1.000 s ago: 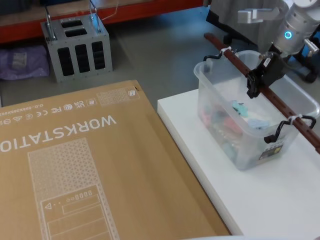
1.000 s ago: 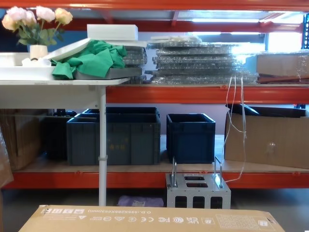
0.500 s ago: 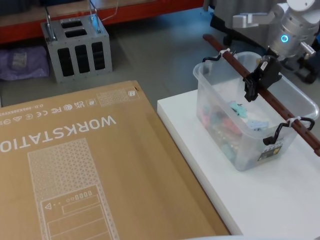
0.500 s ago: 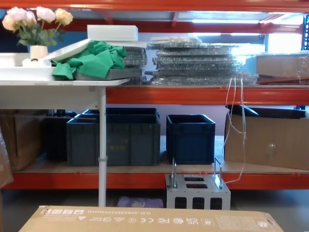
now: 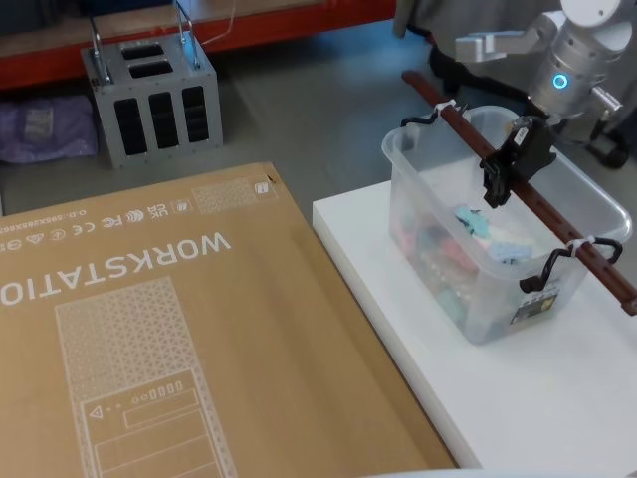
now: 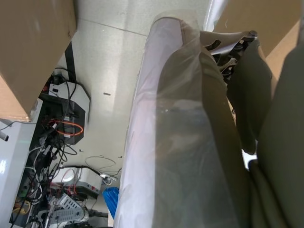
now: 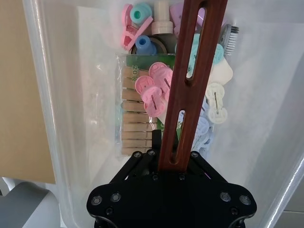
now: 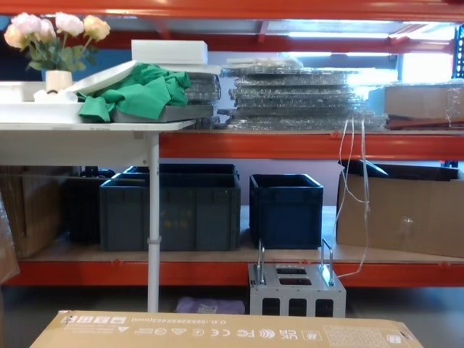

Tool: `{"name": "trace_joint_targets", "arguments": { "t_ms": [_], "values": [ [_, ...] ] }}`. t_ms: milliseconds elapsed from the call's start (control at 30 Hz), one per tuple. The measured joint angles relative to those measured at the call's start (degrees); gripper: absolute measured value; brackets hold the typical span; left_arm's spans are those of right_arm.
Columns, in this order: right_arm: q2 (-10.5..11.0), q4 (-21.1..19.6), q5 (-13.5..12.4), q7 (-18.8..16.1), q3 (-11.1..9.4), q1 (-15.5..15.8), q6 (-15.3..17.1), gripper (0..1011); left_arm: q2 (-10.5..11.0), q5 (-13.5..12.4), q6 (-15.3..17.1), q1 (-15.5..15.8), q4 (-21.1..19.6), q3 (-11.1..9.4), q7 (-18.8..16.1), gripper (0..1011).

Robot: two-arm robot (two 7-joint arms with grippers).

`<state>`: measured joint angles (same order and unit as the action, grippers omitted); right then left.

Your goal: Use one hand to grasp the basket and place it at the designated location.

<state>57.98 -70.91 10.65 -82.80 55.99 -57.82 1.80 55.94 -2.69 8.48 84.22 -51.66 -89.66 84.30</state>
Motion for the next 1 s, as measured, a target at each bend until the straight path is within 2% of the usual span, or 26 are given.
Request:
{"name": "trace_joint_targets", "arguments": {
  "t_ms": [267,367,400,467,500,600,633,667,1000],
  "values": [
    [-0.5,0.3,0.0,-0.2,0.1,-0.1,-0.7,85,0.0,0.0,0.0,0.0,0.0,0.0,0.0,0],
    [-0.7,0.6,0.2,-0.3,0.2,-0.3,-0.7,126,0.0,0.0,0.0,0.0,0.0,0.0,0.0,0],
    [-0.8,0.7,0.2,-0.3,0.3,-0.4,-0.7,175,0.0,0.0,0.0,0.0,0.0,0.0,0.0,0],
    [-0.8,0.8,0.3,-0.3,0.3,-0.5,-0.7,202,0.0,0.0,0.0,0.0,0.0,0.0,0.0,0],
    [-0.9,0.9,0.3,-0.3,0.3,-0.6,-0.7,263,0.0,0.0,0.0,0.0,0.0,0.0,0.0,0],
    [-0.9,1.0,0.4,-0.3,0.4,-0.7,-0.7,322,0.0,0.0,0.0,0.0,0.0,0.0,0.0,0],
    [-1.0,1.0,0.4,-0.3,0.4,-0.7,-0.6,382,0.0,0.0,0.0,0.0,0.0,0.0,0.0,0],
    [-1.0,1.0,0.4,-0.3,0.4,-0.7,-0.6,394,0.0,0.0,0.0,0.0,0.0,0.0,0.0,0],
    [-1.1,1.4,0.5,-0.2,0.5,-0.9,-0.8,737,0.0,0.0,0.0,0.0,0.0,0.0,0.0,0]
  ]
}}
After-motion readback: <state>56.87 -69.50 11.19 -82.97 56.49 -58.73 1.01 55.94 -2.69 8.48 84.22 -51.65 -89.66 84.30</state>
